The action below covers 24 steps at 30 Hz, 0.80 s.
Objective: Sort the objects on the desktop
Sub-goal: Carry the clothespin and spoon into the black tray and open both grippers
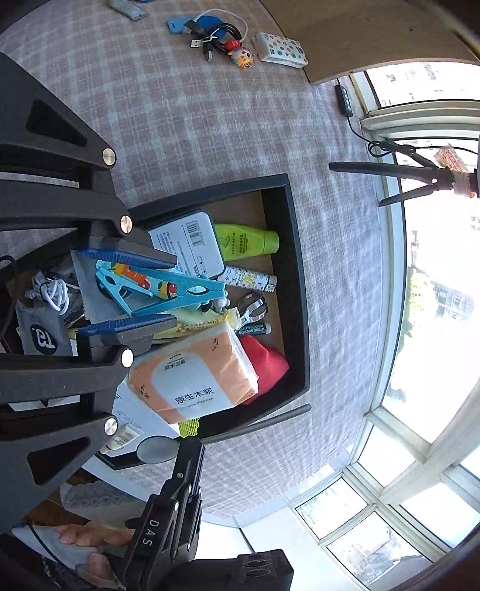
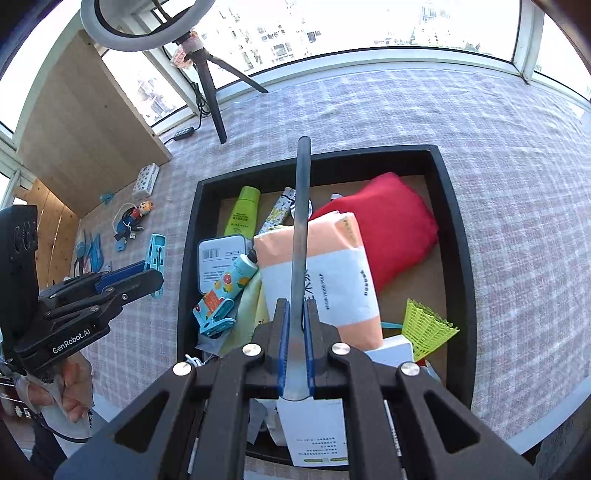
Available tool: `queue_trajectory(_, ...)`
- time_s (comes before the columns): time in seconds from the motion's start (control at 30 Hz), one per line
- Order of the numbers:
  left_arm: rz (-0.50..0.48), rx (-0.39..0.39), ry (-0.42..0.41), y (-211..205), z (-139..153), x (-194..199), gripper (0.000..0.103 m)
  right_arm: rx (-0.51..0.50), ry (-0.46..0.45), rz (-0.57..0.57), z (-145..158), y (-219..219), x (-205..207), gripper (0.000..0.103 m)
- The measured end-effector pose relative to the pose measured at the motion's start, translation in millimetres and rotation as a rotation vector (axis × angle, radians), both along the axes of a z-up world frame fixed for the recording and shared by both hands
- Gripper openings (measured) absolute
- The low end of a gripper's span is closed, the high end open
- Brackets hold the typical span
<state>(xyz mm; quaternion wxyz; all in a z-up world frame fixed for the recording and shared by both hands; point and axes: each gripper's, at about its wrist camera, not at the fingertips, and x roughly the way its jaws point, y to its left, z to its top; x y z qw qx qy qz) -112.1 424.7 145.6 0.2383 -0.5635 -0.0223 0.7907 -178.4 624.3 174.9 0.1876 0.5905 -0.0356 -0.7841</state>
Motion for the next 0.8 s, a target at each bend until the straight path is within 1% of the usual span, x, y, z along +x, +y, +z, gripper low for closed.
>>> queue_trajectory(0.1, -0.028, -0.006, 0.001, 17.0, -1.2, 3.4, 0.024, 0.006, 0.0, -0.03, -1.8, 20.8, -1.3, 0.008)
queue_trajectory(0.17, -0.056, -0.018, 0.006, 26.5, -1.9, 6.2, 0.026, 0.011, 0.008, -0.042, -2.3, 28.5, -3.0, 0.008)
queue_trajectory(0.2, -0.063, -0.038, 0.012, 30.4, -1.8, 7.8, 0.041, 0.017, 0.023, -0.043, -1.6, 30.2, -4.0, 0.008)
queue_trajectory(0.23, -0.059, -0.064, 0.021, 33.1, -1.3, 9.0, 0.064, 0.028, 0.038, -0.044, -0.7, 30.9, -5.4, 0.009)
queue_trajectory(0.27, -0.05, -0.082, 0.037, 34.1, -0.4, 9.8, 0.071, 0.044, 0.04, -0.046, -0.7, 30.9, -7.3, 0.012)
queue_trajectory(0.3, -0.041, -0.094, 0.058, 33.2, 1.3, 11.1, 0.074, 0.051, 0.035, -0.052, -1.0, 31.4, -8.8, 0.02)
queue_trajectory(0.33, -0.037, -0.105, 0.07, 31.9, 2.6, 11.6, 0.074, 0.047, 0.037, -0.058, -0.8, 31.9, -9.1, 0.029)
queue_trajectory(0.4, -0.037, -0.114, 0.071, 26.2, 2.7, 11.0, 0.074, 0.046, 0.045, -0.06, -0.2, 30.0, -9.9, 0.036)
queue_trajectory(0.6, 0.018, -0.126, 0.059, -11.8, -4.9, 9.0, 0.074, 0.05, 0.036, -0.013, -3.6, 4.8, -10.3, 0.036)
queue_trajectory(0.8, 0.089, -0.167, 0.048, -68.4, -16.9, 7.4, 0.073, 0.035, 0.036, 0.068, -2.7, -42.1, -10.5, 0.036)
